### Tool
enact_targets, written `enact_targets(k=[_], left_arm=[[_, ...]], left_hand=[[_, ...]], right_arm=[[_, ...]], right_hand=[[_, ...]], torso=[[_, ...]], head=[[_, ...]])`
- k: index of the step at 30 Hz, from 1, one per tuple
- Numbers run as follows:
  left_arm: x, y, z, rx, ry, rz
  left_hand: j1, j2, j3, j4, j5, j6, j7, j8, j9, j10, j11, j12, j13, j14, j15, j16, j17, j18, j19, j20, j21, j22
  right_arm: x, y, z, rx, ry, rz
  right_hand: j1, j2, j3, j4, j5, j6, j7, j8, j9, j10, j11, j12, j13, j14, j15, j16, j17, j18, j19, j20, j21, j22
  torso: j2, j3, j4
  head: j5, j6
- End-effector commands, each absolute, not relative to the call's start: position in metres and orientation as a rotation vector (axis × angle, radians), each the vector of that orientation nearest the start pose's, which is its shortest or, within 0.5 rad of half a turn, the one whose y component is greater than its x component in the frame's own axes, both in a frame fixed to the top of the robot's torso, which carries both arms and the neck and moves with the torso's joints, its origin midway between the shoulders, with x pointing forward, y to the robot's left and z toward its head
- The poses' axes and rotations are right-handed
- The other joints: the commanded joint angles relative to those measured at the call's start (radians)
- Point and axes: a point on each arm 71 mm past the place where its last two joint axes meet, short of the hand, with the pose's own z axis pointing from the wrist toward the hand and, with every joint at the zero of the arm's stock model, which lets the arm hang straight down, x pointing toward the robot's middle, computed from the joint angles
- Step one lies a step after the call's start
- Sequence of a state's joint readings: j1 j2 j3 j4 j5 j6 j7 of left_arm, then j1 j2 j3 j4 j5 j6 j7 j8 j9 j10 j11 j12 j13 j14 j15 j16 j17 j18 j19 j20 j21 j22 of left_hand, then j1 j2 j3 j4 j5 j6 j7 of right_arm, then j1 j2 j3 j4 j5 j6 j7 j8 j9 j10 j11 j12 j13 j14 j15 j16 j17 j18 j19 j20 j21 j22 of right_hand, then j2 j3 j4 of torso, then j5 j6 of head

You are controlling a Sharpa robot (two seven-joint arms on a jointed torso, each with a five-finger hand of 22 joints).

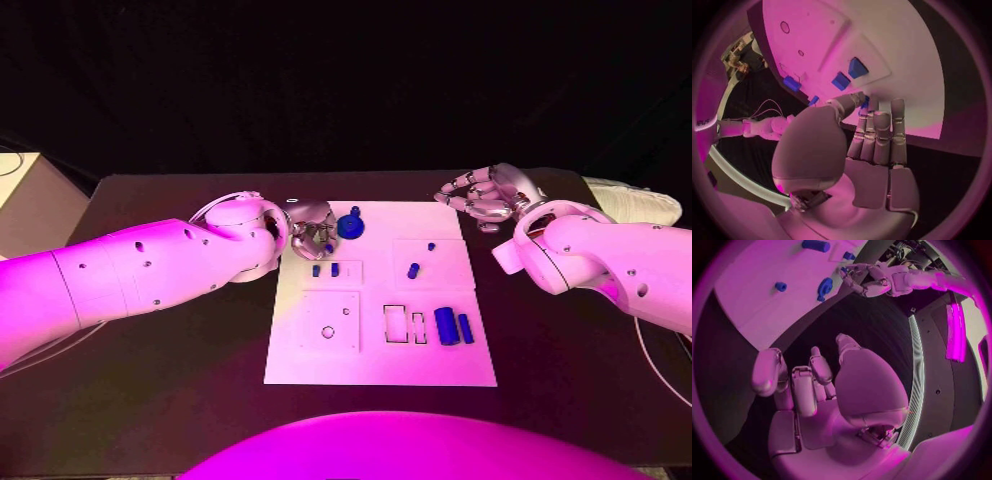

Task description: Assemble the parts on the task board

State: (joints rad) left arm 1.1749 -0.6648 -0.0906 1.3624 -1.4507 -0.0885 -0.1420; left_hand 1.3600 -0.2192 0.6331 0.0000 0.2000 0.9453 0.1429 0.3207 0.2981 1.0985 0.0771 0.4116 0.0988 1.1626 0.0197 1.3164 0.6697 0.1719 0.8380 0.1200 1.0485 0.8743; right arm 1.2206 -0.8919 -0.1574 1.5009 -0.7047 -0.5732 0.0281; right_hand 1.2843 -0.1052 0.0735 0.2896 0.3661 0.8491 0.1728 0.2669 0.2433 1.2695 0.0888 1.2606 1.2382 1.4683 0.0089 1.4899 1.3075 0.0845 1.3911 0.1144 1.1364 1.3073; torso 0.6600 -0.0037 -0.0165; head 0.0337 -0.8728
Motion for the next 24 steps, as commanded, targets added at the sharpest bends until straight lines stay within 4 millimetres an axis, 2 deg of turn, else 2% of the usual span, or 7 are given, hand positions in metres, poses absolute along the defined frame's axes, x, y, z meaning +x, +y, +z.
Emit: enact_targets(k=[1,18,24], left_arm=[[0.4944,0.1535,-0.2394,0.26,1.944,-0.6],[0.4944,0.1568,-0.2391,0.241,1.935,-0.592],[0.4942,0.1579,-0.2384,0.235,1.927,-0.593]], left_hand=[[-0.004,-0.011,-0.009,0.0,0.003,-0.009,0.001,-0.006,-0.002,-0.009,0.003,0.0,0.002,-0.01,-0.002,0.006,-0.005,0.012,0.003,0.007,-0.007,-0.002],[-0.002,-0.015,-0.013,0.004,0.003,-0.041,0.001,-0.031,-0.009,-0.011,0.0,0.016,0.015,-0.012,-0.003,0.008,-0.009,0.012,0.008,0.007,-0.014,-0.007],[0.003,-0.019,-0.016,0.005,0.004,-0.078,-0.01,-0.053,-0.015,-0.014,-0.004,0.03,0.026,-0.011,-0.006,0.011,-0.007,0.012,0.013,0.006,-0.018,-0.011]], right_arm=[[0.4826,-0.2506,-0.2129,0.619,1.624,0.845],[0.4832,-0.2508,-0.213,0.619,1.623,0.843],[0.4832,-0.2511,-0.2131,0.62,1.623,0.842]], right_hand=[[-0.009,-0.001,-0.002,0.0,0.004,0.0,-0.004,0.005,0.001,-0.003,-0.004,-0.005,-0.001,0.052,0.002,-0.006,0.11,0.007,-0.01,0.0,-0.007,0.032],[-0.009,-0.001,-0.002,0.0,0.004,-0.001,-0.004,0.005,0.001,-0.004,-0.004,-0.007,-0.002,0.052,0.002,-0.007,0.109,0.008,-0.01,0.0,-0.009,0.031],[-0.01,-0.002,-0.002,0.0,0.004,-0.003,-0.004,0.004,0.001,-0.008,-0.003,-0.011,-0.007,0.051,0.002,-0.009,0.107,0.008,-0.012,0.0,-0.014,0.029]], torso=[[0.0,0.0003,-0.0007],[0.001,0.0009,-0.0008],[0.0,0.0005,-0.0002]], head=[[0.001,0.0],[0.0,0.0],[0.0,0.0]])
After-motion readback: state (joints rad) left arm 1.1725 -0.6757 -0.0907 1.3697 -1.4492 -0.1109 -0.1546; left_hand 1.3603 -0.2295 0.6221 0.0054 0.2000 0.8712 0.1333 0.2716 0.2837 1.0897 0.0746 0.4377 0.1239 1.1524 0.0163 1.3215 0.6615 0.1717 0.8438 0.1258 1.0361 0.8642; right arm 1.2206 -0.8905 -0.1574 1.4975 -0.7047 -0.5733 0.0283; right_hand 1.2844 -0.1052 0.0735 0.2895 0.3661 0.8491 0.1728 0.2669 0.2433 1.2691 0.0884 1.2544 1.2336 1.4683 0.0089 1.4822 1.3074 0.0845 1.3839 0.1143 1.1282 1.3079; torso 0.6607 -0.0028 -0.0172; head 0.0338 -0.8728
